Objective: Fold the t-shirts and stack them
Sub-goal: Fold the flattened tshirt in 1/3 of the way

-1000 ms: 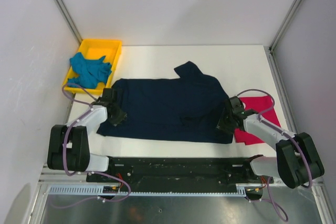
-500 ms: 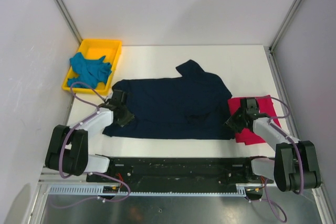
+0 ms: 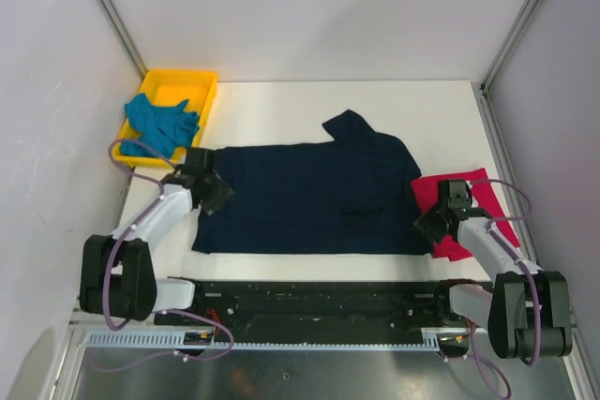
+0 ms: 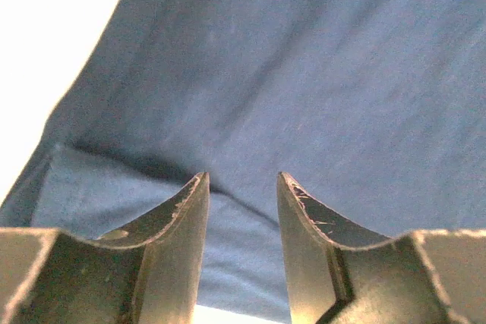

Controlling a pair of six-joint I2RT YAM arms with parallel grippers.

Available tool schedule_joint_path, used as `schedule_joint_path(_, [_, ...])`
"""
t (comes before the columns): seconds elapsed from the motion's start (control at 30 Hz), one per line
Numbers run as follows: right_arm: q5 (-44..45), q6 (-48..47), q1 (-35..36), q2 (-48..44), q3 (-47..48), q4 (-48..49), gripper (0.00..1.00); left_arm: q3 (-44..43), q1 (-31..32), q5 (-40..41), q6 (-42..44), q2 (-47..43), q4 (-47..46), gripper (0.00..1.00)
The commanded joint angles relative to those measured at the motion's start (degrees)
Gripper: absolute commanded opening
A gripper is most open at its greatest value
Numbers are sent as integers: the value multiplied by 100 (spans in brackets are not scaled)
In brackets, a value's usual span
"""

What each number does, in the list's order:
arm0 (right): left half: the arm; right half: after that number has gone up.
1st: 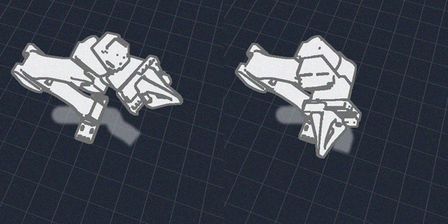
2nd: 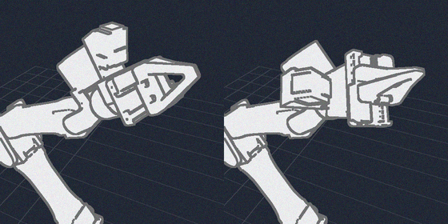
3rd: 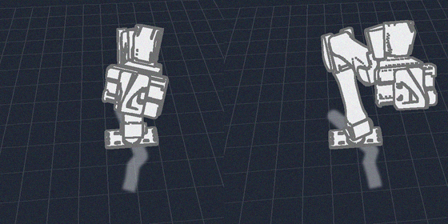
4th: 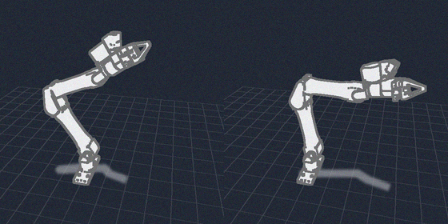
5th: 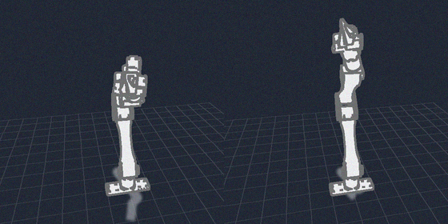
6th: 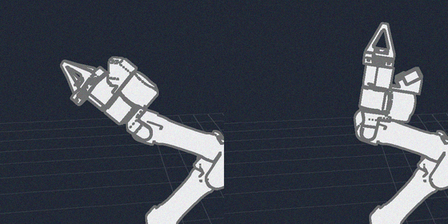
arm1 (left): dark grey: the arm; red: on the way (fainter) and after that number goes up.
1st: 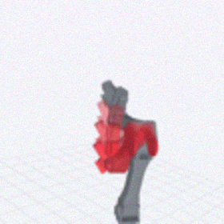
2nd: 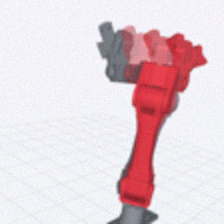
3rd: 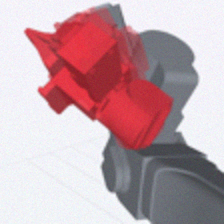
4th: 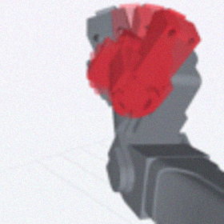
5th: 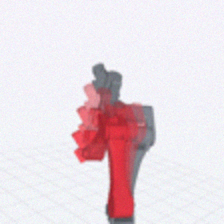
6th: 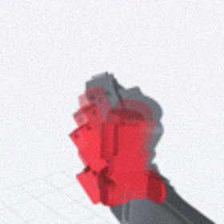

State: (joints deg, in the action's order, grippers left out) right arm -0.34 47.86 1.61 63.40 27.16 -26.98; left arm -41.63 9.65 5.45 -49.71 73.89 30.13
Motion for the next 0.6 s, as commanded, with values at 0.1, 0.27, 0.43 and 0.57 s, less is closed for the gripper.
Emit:
schedule_joint_path(0.1, [603,-372,421,45,138,-629,30,-1160,-733,149,452,890,-27,46])
schedule_joint_path(0.27, [545,-286,821,150,187,-468,30,-1511,-897,349,455,1808,-40,46])
schedule_joint_path(0.43, [593,-236,1105,317,236,-408,30,-1704,-946,599,444,2424,-47,45])
schedule_joint_path(0.57, [608,-240,1148,393,237,-390,30,-1750,-1183,816,438,2696,-41,45])
